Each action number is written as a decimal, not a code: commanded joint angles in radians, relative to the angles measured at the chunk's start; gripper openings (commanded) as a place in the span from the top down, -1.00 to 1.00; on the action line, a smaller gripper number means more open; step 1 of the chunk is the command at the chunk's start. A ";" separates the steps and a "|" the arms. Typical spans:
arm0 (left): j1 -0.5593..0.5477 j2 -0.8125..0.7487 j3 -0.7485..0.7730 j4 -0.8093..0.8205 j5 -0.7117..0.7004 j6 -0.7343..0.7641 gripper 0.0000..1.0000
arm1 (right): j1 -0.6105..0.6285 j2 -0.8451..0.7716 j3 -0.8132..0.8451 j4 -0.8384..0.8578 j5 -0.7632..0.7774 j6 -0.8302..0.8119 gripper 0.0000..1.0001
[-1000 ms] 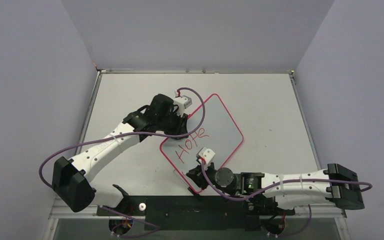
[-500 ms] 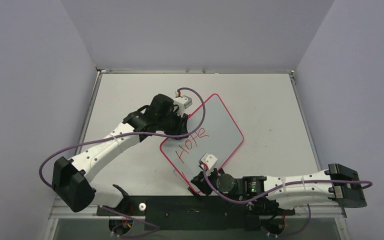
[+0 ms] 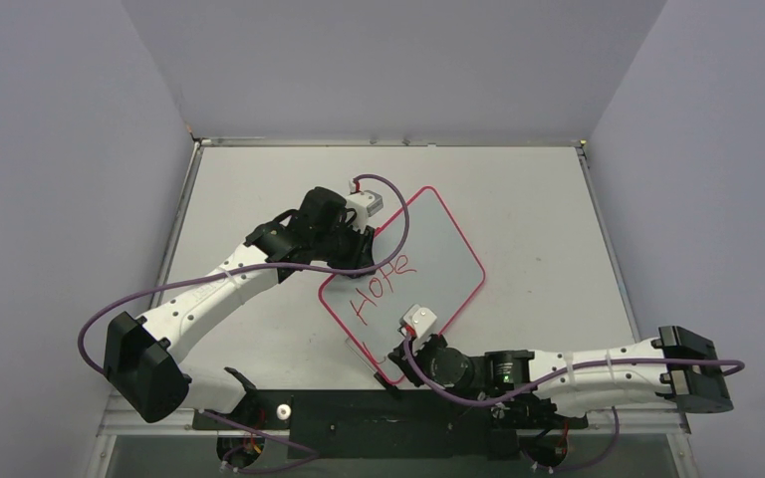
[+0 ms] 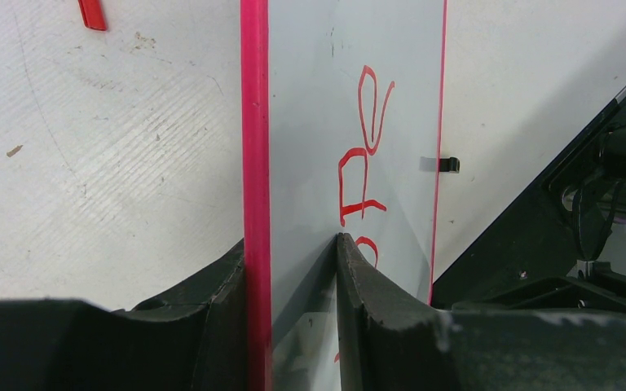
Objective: Write a sentence on the whiteboard
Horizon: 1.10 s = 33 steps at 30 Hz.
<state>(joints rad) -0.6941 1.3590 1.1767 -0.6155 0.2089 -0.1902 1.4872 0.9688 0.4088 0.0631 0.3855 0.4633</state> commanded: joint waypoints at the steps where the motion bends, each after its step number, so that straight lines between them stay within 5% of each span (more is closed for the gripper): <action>1: -0.009 0.041 -0.032 -0.088 -0.236 0.158 1.00 | 0.002 0.023 0.090 -0.007 0.070 -0.063 1.00; 12: -0.010 0.041 -0.032 -0.087 -0.233 0.158 1.00 | -0.004 -0.075 0.130 -0.019 0.045 -0.083 1.00; 33: -0.011 0.041 -0.032 -0.086 -0.235 0.159 1.00 | -0.053 0.086 0.086 0.019 0.030 -0.023 1.00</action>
<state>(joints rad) -0.6952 1.3590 1.1767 -0.6155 0.2043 -0.1902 1.4403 1.0351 0.5148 0.0574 0.4194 0.4061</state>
